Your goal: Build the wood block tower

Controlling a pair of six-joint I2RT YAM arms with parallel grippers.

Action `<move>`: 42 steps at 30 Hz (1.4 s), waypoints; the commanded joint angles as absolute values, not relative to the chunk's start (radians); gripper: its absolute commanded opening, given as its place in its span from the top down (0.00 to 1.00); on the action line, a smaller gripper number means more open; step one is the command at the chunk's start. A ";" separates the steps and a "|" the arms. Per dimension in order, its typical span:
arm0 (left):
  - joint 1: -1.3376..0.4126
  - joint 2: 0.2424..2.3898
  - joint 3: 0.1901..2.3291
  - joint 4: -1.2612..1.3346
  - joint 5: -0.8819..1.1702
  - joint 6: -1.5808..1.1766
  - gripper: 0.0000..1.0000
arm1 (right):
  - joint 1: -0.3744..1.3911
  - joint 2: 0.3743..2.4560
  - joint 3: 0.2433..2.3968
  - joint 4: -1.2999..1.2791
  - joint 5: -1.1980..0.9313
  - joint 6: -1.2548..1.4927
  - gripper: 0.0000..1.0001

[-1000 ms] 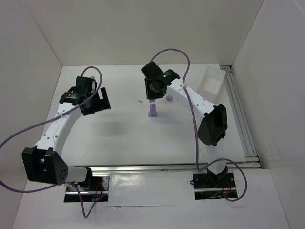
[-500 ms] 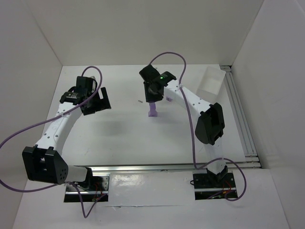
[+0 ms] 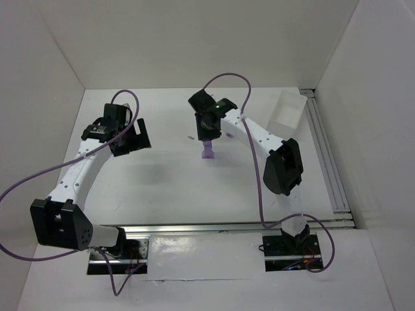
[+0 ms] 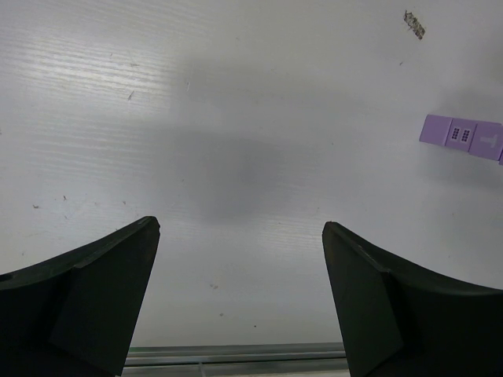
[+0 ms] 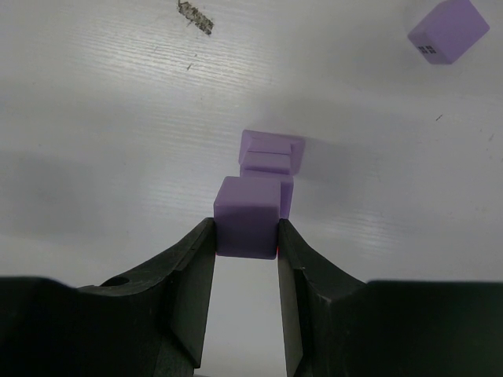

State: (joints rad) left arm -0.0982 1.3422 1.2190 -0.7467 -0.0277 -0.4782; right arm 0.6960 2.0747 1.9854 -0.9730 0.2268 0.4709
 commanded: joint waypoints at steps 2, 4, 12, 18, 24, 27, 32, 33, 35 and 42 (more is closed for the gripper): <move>-0.092 1.356 1.243 -0.729 -0.021 -0.503 0.02 | 0.706 2.048 1.996 -1.003 0.247 0.482 0.70; -0.092 1.356 1.243 -0.729 -0.021 -0.503 0.02 | 0.706 2.048 1.996 -1.003 0.247 0.482 0.70; -0.092 1.356 1.243 -0.729 -0.021 -0.503 0.02 | 0.706 2.028 1.985 -1.012 0.256 0.491 0.70; -0.092 1.356 1.243 -0.729 -0.021 -0.503 0.02 | 0.706 2.028 1.985 -1.022 0.265 0.509 0.70; -0.092 1.356 1.243 -0.729 -0.012 -0.503 0.02 | 0.706 2.037 1.985 -1.040 0.275 0.509 0.70; -0.092 1.356 1.243 -0.729 -0.012 -0.503 0.02 | 0.706 2.037 1.985 -1.040 0.275 0.509 0.70; -0.092 1.356 1.233 -0.729 -0.012 -0.503 0.02 | 0.706 2.037 1.994 -1.040 0.284 0.509 0.70; -0.092 1.356 1.233 -0.729 -0.012 -0.503 0.02 | 0.706 2.046 1.994 -1.040 0.284 0.509 0.70; -0.092 1.356 1.233 -0.729 -0.012 -0.503 0.02 | 0.706 2.046 1.994 -1.040 0.275 0.509 0.70; -0.092 1.356 1.233 -0.729 -0.012 -0.503 0.02 | 0.715 2.056 2.014 -1.040 0.264 0.509 0.70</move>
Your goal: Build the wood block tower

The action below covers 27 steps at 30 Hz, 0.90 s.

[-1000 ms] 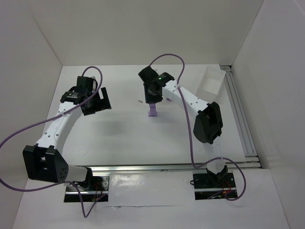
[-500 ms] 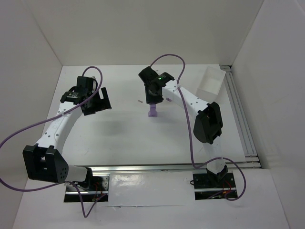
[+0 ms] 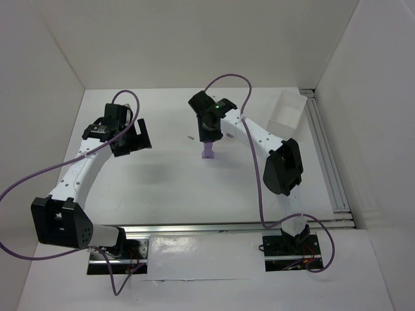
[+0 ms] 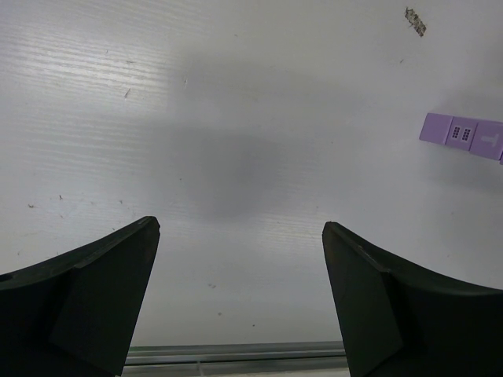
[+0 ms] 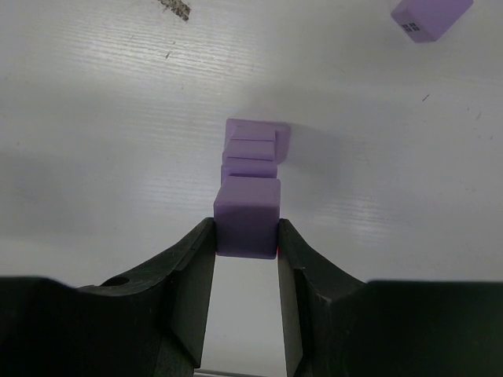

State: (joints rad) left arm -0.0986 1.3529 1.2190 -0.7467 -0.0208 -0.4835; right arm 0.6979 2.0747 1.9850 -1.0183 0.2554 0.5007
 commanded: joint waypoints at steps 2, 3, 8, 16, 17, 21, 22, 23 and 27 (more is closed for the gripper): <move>-0.092 1.356 1.233 -0.729 -0.012 -0.503 0.02 | 0.715 2.056 2.014 -1.040 0.264 0.509 0.70; -0.092 1.356 1.233 -0.729 -0.012 -0.503 0.02 | 0.715 2.065 2.023 -1.040 0.264 0.509 0.70; -0.092 1.347 1.233 -0.729 -0.012 -0.503 0.02 | 0.715 2.074 2.023 -1.040 0.264 0.509 0.70; -0.092 1.347 1.233 -0.729 -0.012 -0.503 0.02 | 0.715 2.083 2.033 -1.040 0.255 0.500 0.69; -0.092 1.347 1.233 -0.729 -0.012 -0.503 0.02 | 0.715 2.083 2.033 -1.040 0.255 0.500 0.69; -0.092 1.347 1.233 -0.729 -0.012 -0.503 0.02 | 0.715 2.092 2.042 -1.049 0.255 0.500 0.60; -0.092 1.347 1.233 -0.729 -0.012 -0.503 0.02 | 0.715 2.092 2.042 -1.049 0.255 0.500 0.58; -0.092 1.347 1.233 -0.729 -0.012 -0.503 0.02 | 0.715 2.092 2.042 -1.049 0.255 0.500 0.57; -0.092 1.347 1.233 -0.729 -0.012 -0.503 0.02 | 0.715 2.102 2.051 -1.049 0.255 0.500 0.50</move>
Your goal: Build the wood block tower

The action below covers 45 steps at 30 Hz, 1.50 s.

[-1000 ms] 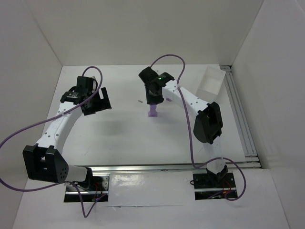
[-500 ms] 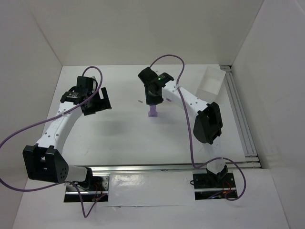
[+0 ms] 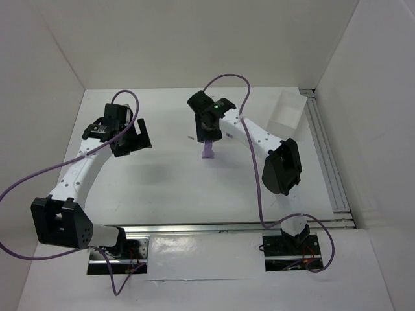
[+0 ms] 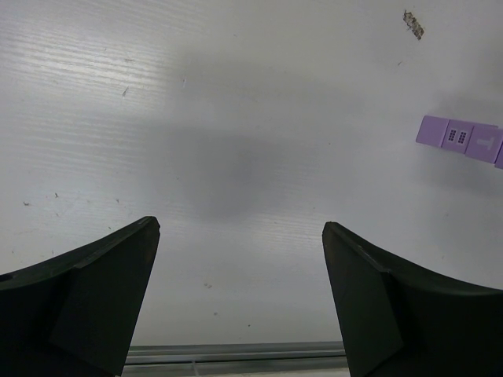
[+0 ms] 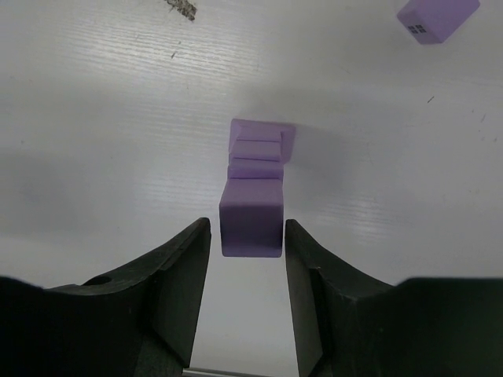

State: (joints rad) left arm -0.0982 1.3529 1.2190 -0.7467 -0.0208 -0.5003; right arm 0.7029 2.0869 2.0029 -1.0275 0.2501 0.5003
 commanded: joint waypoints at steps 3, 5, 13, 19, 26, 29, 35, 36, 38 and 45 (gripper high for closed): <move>-0.092 1.347 1.233 -0.729 -0.012 -0.503 0.02 | 0.715 2.102 2.051 -1.049 0.255 0.500 0.48; -0.092 1.347 1.233 -0.729 -0.012 -0.503 0.02 | 0.715 2.102 2.051 -1.049 0.255 0.500 0.48; -0.092 1.347 1.233 -0.729 -0.012 -0.503 0.02 | 0.715 2.102 2.051 -1.058 0.255 0.491 0.54; -0.092 1.347 1.224 -0.729 -0.012 -0.503 0.02 | 0.715 2.102 2.060 -1.058 0.255 0.491 0.60; -0.092 1.347 1.224 -0.729 -0.012 -0.503 0.02 | 0.715 2.111 2.078 -1.058 0.264 0.491 0.61; -0.092 1.347 1.224 -0.729 -0.012 -0.503 0.02 | 0.715 2.111 2.079 -1.058 0.264 0.491 0.61; -0.092 1.347 1.224 -0.729 -0.012 -0.503 0.02 | 0.715 2.111 2.079 -1.068 0.264 0.491 0.61; -0.092 1.347 1.224 -0.729 -0.012 -0.503 0.02 | 0.715 2.111 2.079 -1.068 0.264 0.491 0.61; -0.092 1.347 1.224 -0.720 -0.012 -0.503 0.02 | 0.715 2.111 2.079 -1.068 0.264 0.491 0.61; -0.092 1.347 1.224 -0.719 -0.012 -0.503 0.02 | 0.715 2.111 2.069 -1.068 0.273 0.491 0.60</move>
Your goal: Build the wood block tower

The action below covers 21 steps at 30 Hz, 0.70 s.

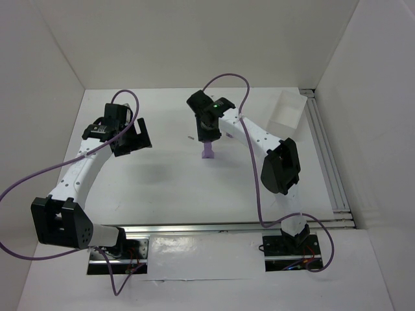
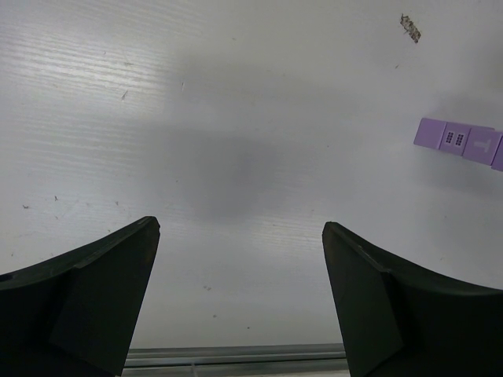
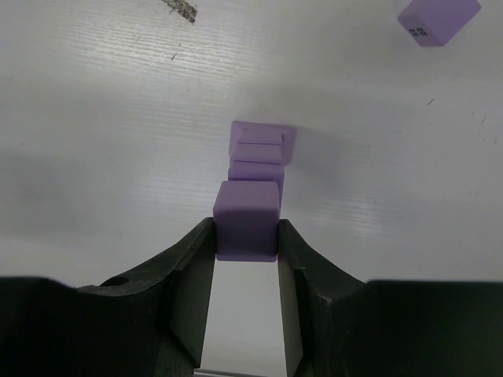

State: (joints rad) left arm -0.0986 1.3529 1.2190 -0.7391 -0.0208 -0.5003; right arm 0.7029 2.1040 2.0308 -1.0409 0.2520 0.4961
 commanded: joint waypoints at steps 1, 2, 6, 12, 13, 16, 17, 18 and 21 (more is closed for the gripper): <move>-0.092 1.347 1.224 -0.719 -0.012 -0.503 0.02 | 0.715 2.111 2.069 -1.068 0.273 0.491 0.60; -0.092 1.347 1.224 -0.719 -0.012 -0.503 0.02 | 0.715 2.111 2.069 -1.068 0.273 0.491 0.58; -0.092 1.347 1.224 -0.719 -0.012 -0.503 0.02 | 0.715 2.120 2.060 -1.068 0.273 0.491 0.58; -0.092 1.347 1.224 -0.719 -0.012 -0.503 0.02 | 0.715 2.129 2.060 -1.068 0.273 0.491 0.54; -0.092 1.347 1.224 -0.719 -0.012 -0.503 0.02 | 0.715 2.129 2.060 -1.068 0.273 0.491 0.54; -0.092 1.347 1.224 -0.719 -0.012 -0.503 0.02 | 0.715 2.138 2.060 -1.068 0.273 0.491 0.45; -0.092 1.347 1.224 -0.719 -0.012 -0.503 0.02 | 0.715 2.138 2.071 -1.068 0.273 0.491 0.42; -0.092 1.347 1.224 -0.719 -0.012 -0.503 0.02 | 0.715 2.138 2.071 -1.068 0.273 0.491 0.39; -0.092 1.347 1.224 -0.719 -0.012 -0.503 0.02 | 0.715 2.138 2.095 -1.086 0.273 0.491 0.29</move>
